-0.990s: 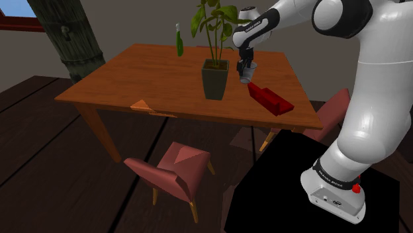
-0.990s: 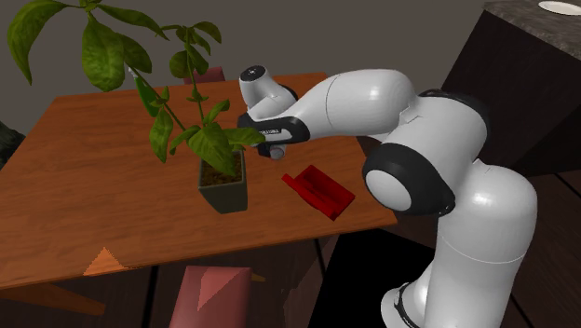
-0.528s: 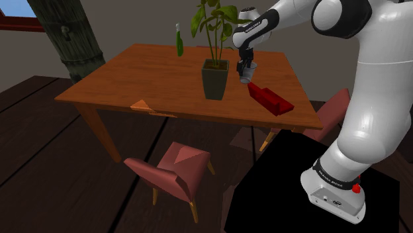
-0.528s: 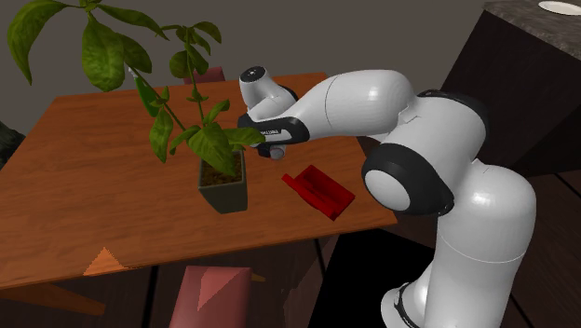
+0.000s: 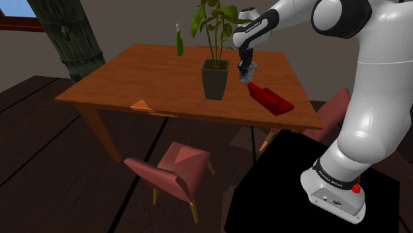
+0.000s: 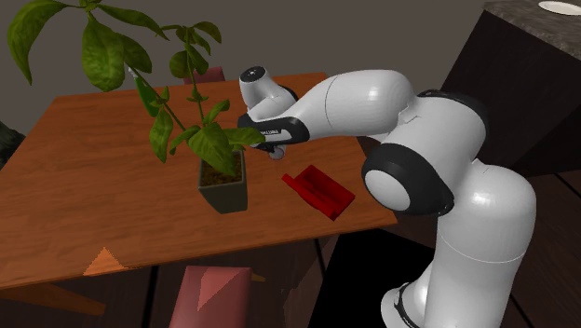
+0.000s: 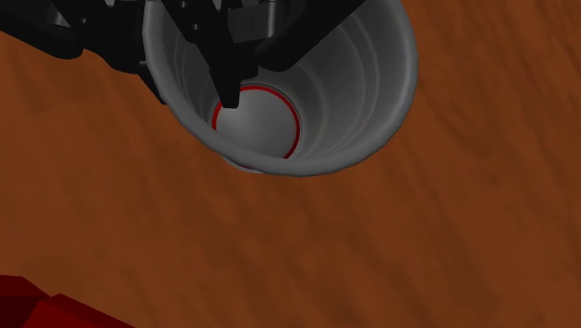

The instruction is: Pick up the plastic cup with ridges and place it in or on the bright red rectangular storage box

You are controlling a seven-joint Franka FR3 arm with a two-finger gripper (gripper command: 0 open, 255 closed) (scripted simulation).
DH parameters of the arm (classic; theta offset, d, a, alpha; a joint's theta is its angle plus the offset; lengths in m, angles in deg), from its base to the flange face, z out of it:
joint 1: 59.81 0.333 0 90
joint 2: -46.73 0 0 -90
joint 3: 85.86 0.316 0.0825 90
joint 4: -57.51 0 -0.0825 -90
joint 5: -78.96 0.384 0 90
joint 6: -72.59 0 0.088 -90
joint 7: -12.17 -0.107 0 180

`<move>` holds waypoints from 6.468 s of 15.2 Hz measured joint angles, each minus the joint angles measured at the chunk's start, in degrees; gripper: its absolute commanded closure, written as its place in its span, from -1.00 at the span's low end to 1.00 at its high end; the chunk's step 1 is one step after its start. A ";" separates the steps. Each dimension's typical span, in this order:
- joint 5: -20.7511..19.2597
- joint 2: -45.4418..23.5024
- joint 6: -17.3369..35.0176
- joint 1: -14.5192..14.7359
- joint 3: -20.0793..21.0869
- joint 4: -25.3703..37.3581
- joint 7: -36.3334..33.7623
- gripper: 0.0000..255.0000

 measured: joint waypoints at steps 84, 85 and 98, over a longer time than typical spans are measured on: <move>-11.01 51.24 -9.76 2.61 3.25 -42.57 -9.94 -1.00; -11.01 51.24 -9.76 2.61 3.25 -42.57 -9.94 -1.00; -9.57 53.37 -17.52 3.37 4.80 -37.07 -9.54 -1.00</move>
